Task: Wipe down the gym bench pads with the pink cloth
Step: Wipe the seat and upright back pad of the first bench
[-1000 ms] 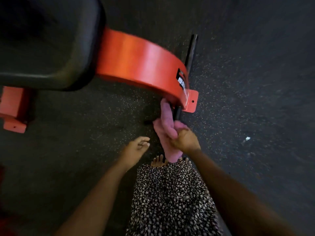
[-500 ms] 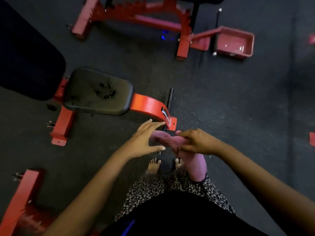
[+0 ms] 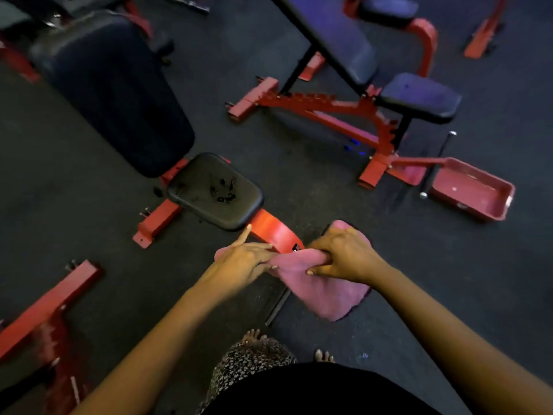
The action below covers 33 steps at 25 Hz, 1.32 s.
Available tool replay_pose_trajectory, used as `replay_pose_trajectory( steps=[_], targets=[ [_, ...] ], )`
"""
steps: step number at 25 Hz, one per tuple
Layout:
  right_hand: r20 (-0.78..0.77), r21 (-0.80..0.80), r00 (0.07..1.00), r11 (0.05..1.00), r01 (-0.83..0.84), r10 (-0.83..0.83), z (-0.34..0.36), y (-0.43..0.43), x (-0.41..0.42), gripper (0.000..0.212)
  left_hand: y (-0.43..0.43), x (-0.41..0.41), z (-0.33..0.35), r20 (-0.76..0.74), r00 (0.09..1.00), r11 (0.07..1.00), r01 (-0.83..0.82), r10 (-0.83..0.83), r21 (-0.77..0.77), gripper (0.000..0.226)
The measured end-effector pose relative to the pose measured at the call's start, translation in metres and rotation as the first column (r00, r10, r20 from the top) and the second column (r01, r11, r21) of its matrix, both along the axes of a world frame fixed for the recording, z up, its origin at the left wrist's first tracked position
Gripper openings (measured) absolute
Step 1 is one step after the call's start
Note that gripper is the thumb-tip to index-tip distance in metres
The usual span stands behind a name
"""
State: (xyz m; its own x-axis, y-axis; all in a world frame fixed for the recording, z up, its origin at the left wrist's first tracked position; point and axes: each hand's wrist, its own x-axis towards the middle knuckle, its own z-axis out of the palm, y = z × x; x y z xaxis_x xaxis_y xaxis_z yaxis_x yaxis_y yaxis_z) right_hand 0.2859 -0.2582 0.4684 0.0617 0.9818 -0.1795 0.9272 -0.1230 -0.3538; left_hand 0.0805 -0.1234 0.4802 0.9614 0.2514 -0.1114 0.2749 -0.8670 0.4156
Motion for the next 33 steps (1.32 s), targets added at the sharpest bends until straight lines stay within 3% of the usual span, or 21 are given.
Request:
replay_pose_trajectory(
  steps=[2, 5, 8, 12, 14, 17, 18, 20, 22, 24, 26, 28, 30, 33],
  targets=[
    [-0.015, 0.025, 1.000, 1.000, -0.018, 0.019, -0.009, 0.004, 0.012, 0.036, -0.006, -0.006, 0.012, 0.053, 0.993, 0.994, -0.106, 0.106, -0.006, 0.044],
    [-0.227, 0.071, 0.972, 0.995, 0.073, -0.055, -0.020, 0.015, 0.012, 0.027, -0.016, -0.016, 0.030, 0.085, 0.979, 0.979, -0.179, 0.187, -0.094, 0.058],
    [-0.406, 0.060, 0.903, 0.982, 0.179, -0.139, -0.019, 0.032, 0.006, 0.028, -0.023, -0.022, 0.036, -0.057, 0.972, 0.956, -0.236, 0.229, -0.174, 0.048],
    [-0.473, 0.103, 0.871, 0.974, 0.203, -0.132, -0.003, 0.057, -0.004, 0.034, -0.024, -0.037, 0.020, -0.218, 0.883, 0.857, -0.461, 0.416, -0.230, 0.049],
    [-0.468, 0.135, 0.875, 0.969, 0.208, -0.122, 0.005, 0.066, -0.011, 0.031, -0.034, -0.040, 0.017, -0.189, 0.812, 0.692, -0.573, 0.552, -0.440, 0.057],
    [-0.447, 0.173, 0.888, 0.964, 0.204, -0.108, 0.014, 0.080, -0.015, 0.024, -0.042, -0.043, 0.002, -0.151, 0.675, 0.515, -0.671, 0.722, -0.534, 0.074],
    [-0.422, 0.191, 0.904, 0.967, 0.168, -0.073, 0.015, 0.083, -0.016, 0.026, -0.041, -0.042, -0.003, -0.138, 0.628, 0.462, -0.686, 0.766, -0.562, 0.077],
    [-0.359, 0.215, 0.932, 0.976, 0.038, 0.043, 0.018, 0.083, -0.019, 0.032, -0.040, -0.037, -0.006, -0.157, 0.492, 0.263, -0.677, 0.857, -0.688, 0.082],
    [-0.318, 0.195, 0.938, 0.978, -0.081, 0.141, 0.015, 0.075, -0.030, 0.041, -0.042, -0.028, -0.002, -0.218, 0.318, 0.001, -0.567, 0.923, -0.824, 0.081],
    [-0.337, 0.172, 0.916, 0.971, -0.165, 0.216, 0.003, 0.057, -0.057, 0.043, -0.047, -0.027, 0.000, -0.298, 0.176, -0.234, -0.309, 0.938, -0.922, 0.068],
    [-0.417, 0.157, 0.867, 0.961, -0.228, 0.274, -0.015, 0.041, -0.090, 0.041, -0.051, -0.037, -0.002, -0.350, 0.070, -0.343, -0.098, 0.934, -0.934, 0.044],
    [-0.487, 0.150, 0.806, 0.941, -0.302, 0.337, -0.027, 0.039, -0.115, 0.041, -0.050, -0.051, -0.012, -0.327, -0.063, -0.330, -0.032, 0.943, -0.944, 0.043],
    [-0.522, 0.257, 0.762, 0.923, -0.287, 0.382, -0.031, 0.056, -0.125, 0.037, -0.037, -0.065, -0.016, -0.255, -0.162, -0.267, -0.053, 0.953, -0.962, 0.048],
    [-0.483, 0.396, 0.801, 0.904, -0.160, 0.353, -0.037, 0.099, -0.137, 0.042, 0.011, -0.089, -0.016, -0.203, -0.122, -0.208, -0.032, 0.972, -0.978, 0.051]
  ],
)
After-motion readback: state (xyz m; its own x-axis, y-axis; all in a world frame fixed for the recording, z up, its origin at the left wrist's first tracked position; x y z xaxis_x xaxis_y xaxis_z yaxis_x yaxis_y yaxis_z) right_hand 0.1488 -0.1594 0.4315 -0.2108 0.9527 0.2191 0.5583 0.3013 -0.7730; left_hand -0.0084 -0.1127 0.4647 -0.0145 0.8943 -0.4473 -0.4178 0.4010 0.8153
